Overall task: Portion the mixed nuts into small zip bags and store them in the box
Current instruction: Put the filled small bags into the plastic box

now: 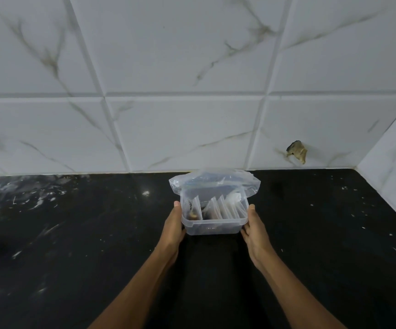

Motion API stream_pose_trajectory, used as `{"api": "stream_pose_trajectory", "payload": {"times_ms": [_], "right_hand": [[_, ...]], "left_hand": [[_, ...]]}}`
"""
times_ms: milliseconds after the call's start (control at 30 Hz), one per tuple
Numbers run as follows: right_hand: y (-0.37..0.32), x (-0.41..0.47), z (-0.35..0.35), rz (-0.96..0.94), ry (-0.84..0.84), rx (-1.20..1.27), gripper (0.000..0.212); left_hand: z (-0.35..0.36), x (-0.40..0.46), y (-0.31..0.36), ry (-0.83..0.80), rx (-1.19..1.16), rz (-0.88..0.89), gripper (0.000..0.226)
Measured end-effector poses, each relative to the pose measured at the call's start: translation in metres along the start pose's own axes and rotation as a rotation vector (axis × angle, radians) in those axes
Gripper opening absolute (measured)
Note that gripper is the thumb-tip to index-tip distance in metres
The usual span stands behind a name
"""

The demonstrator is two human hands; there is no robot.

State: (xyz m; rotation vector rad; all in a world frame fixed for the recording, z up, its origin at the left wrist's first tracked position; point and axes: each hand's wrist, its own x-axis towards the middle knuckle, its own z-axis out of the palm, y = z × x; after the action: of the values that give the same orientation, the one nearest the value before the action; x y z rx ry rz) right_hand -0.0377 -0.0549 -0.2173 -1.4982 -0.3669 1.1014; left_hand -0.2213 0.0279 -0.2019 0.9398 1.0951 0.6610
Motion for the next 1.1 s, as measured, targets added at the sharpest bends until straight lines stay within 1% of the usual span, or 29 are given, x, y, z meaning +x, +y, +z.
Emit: {"api": "stream_pose_trajectory", "payload": {"times_ms": [133,200,300,433,600,733,867,967,1000,1100], "right_hand": [[-0.013,0.019,0.006,-0.042,0.012,-0.067,0.088],[-0.026,0.029,0.009,-0.066,0.003,-0.078,0.096],[-0.044,0.049,0.017,-0.085,-0.007,-0.075,0.098],[-0.059,0.071,0.029,-0.104,-0.012,-0.064,0.098],[-0.053,0.091,0.034,-0.085,-0.005,-0.068,0.098],[-0.042,0.103,0.032,-0.079,-0.01,-0.089,0.108],[-0.043,0.101,0.031,-0.06,-0.027,-0.132,0.101],[-0.048,0.083,0.028,-0.061,-0.001,-0.159,0.1],[-0.05,0.075,0.026,-0.058,0.009,-0.173,0.096],[-0.042,0.042,0.009,-0.024,0.013,-0.198,0.076]], "left_hand": [[0.007,0.018,0.015,-0.012,0.031,0.038,0.061],[0.011,0.027,0.028,-0.015,0.027,0.063,0.063],[0.016,0.047,0.046,-0.014,0.017,0.099,0.062],[0.02,0.073,0.059,0.031,0.017,0.084,0.065],[0.019,0.094,0.059,0.067,0.015,0.041,0.07],[0.018,0.098,0.056,0.074,0.013,0.006,0.07],[0.017,0.094,0.055,0.045,0.016,0.009,0.069],[0.014,0.074,0.049,0.039,0.025,-0.001,0.068],[0.012,0.066,0.046,0.051,0.034,-0.015,0.069],[0.001,0.027,0.027,0.101,0.043,-0.077,0.076]]}}
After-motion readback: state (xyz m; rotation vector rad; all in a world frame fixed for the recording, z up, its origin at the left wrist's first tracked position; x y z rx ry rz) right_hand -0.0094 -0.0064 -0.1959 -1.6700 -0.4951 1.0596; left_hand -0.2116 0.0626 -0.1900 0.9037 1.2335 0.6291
